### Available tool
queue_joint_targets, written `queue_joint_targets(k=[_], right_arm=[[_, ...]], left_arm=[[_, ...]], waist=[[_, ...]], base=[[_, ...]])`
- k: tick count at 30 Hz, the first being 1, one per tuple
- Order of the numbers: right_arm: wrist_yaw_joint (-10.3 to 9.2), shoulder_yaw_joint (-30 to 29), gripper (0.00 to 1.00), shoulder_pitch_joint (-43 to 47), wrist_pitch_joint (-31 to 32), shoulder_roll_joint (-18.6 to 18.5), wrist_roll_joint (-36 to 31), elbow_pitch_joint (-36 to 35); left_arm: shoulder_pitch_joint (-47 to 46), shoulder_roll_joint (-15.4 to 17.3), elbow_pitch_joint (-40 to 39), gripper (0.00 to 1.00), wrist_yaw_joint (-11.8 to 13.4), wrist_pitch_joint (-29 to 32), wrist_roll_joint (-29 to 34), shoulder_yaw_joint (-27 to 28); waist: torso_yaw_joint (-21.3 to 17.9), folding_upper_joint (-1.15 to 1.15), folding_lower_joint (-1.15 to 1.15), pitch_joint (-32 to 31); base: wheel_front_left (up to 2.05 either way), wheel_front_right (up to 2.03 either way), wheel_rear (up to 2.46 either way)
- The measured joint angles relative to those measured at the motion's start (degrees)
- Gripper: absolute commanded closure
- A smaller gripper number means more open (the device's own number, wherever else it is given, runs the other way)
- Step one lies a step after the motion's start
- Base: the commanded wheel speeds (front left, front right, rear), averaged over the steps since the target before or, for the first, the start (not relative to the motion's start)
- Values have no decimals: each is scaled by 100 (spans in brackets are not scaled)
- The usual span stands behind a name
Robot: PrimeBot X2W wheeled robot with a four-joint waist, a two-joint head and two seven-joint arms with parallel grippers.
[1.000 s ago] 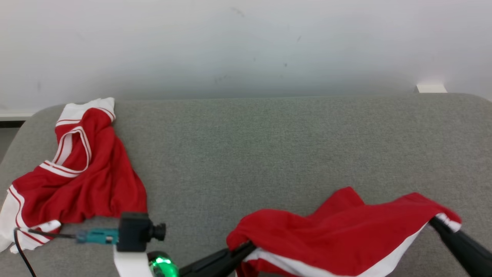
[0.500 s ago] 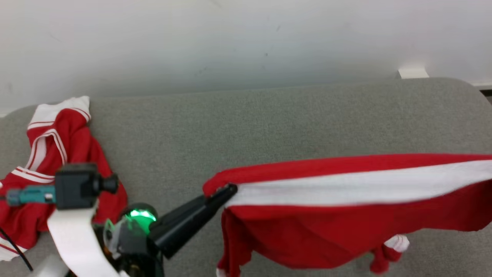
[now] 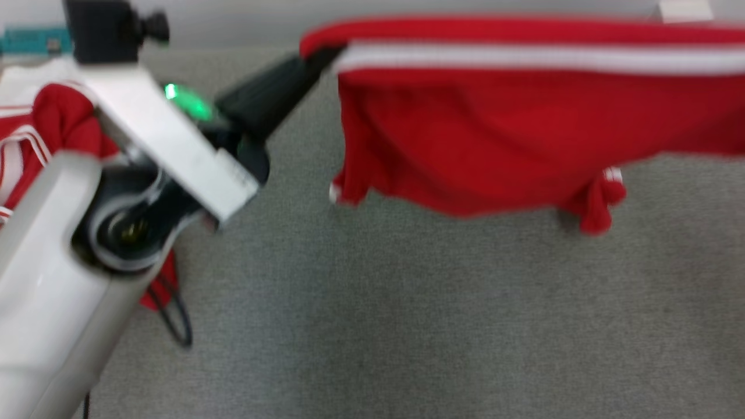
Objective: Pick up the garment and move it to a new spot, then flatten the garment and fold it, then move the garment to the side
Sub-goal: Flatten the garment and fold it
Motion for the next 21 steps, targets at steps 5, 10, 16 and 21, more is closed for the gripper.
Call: queue_joint_targets(k=[5, 10, 16, 21], right_arm=[[0, 1017, 100, -2571, -126, 1872, -1434, 2040], [0, 1327, 100, -3897, -550, 3060, -2463, 3384], [-1, 1931, 100, -3302, -886, 3103, -2603, 3638], [-1, 2475, 100, -1919, -939, 2379, -2162, 3016]], left_arm=[[-1261, -814, 1746, 100, -24, -1155, 1071, -9], [-1989, -1365, 3075, 100, -210, -2451, 1906, -180], [-1404, -1606, 3927, 100, -475, -3195, 2051, -423], [-252, -1471, 3588, 100, -533, -3285, 1758, -983]], waist=[[72, 0, 1, 477], [91, 0, 1, 861], [174, -1, 1, 905], [269, 0, 0, 703]], base=[[0, 0, 0], [0, 0, 0], [0, 0, 0], [0, 0, 0]])
